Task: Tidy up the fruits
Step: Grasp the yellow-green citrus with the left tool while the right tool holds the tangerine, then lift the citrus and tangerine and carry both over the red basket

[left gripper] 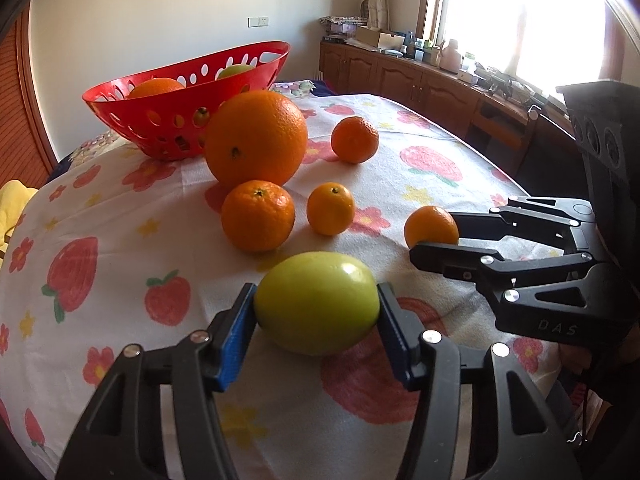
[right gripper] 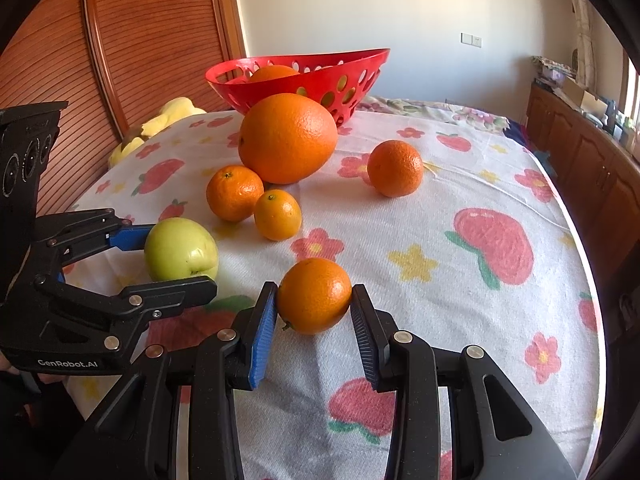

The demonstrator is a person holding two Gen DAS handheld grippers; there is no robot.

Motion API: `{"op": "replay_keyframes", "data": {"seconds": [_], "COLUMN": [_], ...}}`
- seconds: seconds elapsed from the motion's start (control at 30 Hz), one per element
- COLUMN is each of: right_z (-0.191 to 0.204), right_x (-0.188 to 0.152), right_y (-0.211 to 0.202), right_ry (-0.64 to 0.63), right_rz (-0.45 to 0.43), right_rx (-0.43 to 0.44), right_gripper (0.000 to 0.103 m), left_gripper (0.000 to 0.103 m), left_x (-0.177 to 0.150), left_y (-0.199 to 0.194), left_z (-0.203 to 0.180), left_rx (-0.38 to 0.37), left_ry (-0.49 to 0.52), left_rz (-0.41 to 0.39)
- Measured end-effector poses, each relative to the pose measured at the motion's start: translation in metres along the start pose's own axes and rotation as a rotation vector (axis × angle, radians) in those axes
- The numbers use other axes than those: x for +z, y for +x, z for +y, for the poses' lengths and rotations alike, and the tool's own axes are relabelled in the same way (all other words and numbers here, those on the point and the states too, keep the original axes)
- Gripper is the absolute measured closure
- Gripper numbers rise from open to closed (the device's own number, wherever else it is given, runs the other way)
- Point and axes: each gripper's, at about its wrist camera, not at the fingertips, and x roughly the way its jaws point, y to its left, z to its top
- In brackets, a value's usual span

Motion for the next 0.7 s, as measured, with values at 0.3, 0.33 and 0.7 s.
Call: {"op": "replay_keyframes", "data": {"seconds": [0.3,0.33,0.7], "right_z": [-0.001,-0.001,-0.002], "right_x": [0.0,0.0,0.0], "right_y": [0.0,0.0,-0.007], "right_ry": [0.004,0.004,0.004], "right_rz": [-0.003,-0.003,-0.015], "right_rx": [0.0,-0.001,-0.024], "right_gripper": [0.066,0.066,0.066], "left_gripper": [0.047,0.047,0.046], "left_x": [0.002,0.003,0.018], "left_y": [-0.016,-0.018,-0.045], "left_z": [0.005,0.006,0.014], "left_rx": [0.005,0.007,0.025], "left_ry": [-0.007,-0.007,0.003], "left_rz": [-0.037,-0.042,-0.101]}}
